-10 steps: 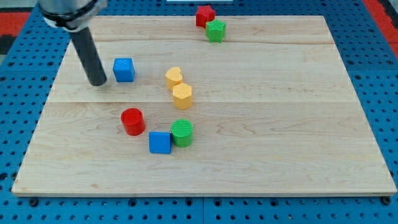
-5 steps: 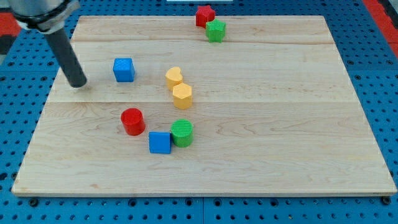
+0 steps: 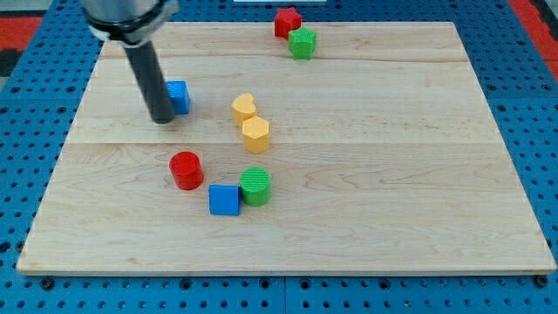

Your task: Push the blue cube to the top left of the board

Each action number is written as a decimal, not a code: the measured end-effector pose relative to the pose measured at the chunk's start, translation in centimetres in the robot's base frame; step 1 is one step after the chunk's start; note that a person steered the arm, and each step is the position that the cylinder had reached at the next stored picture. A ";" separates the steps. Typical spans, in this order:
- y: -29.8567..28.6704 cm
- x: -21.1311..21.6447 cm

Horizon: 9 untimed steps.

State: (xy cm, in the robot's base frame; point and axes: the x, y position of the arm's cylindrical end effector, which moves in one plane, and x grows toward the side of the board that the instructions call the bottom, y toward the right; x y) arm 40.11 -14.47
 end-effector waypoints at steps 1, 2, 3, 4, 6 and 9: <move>0.7 -2.1; -1.2 -3.7; -1.6 -4.8; -3.9 -8.9; -4.7 -13.7; -5.3 -16.6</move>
